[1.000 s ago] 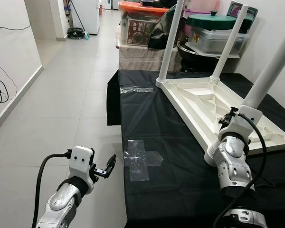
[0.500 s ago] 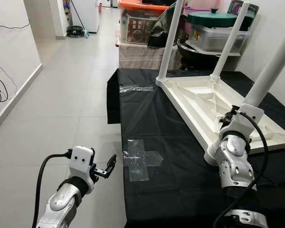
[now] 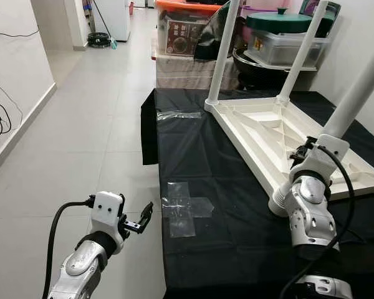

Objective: Building children table

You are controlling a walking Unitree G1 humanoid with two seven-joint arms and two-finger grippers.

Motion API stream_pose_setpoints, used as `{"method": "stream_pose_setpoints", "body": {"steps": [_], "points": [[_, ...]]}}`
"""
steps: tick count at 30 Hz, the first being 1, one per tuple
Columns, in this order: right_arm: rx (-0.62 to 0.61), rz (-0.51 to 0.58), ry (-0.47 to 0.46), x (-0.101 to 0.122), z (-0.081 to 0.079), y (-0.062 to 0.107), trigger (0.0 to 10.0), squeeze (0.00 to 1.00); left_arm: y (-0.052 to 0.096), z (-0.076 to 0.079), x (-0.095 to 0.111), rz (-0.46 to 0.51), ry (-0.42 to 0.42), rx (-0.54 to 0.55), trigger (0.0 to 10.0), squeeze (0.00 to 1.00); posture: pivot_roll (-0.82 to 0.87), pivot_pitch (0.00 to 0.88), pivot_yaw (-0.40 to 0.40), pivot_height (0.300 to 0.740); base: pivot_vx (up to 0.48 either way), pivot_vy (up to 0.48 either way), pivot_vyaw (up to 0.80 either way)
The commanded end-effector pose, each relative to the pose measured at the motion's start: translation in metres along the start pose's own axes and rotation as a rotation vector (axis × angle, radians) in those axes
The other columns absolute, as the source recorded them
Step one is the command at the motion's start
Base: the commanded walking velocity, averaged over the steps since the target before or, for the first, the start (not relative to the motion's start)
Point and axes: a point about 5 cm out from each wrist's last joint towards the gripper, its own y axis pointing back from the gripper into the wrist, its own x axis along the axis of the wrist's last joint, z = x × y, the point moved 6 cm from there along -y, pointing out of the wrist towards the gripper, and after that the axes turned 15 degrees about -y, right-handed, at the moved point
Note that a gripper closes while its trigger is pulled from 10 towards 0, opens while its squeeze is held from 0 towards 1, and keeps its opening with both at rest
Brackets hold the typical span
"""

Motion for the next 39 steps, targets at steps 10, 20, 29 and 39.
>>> {"method": "stream_pose_setpoints", "body": {"steps": [10,20,29,39], "points": [[0.007,-0.079,-0.036,-0.022,0.003,0.008,10.0,1.0,-0.002,0.002,0.001,0.003,-0.019,-0.012,10.0,0.0,0.07,0.0,-0.043,0.74,0.0,0.0,0.0],[0.017,-0.062,-0.067,-0.014,0.0,0.01,10.0,1.0,-0.002,0.001,0.001,0.003,-0.021,-0.01,10.0,0.0,0.08,0.0,-0.044,0.74,0.0,0.0,0.0],[0.059,-0.127,-0.085,-0.031,-0.002,0.01,0.0,0.84,-0.001,0.0,0.001,0.001,-0.023,-0.005,10.0,0.0,0.08,0.0,-0.049,0.74,0.0,0.0,0.0],[0.086,-0.176,-0.081,-0.036,-0.007,0.006,0.0,0.0,0.0,-0.002,0.0,-0.002,-0.023,0.004,10.0,0.0,0.09,0.0,-0.056,0.74,0.0,0.0,0.0]]}}
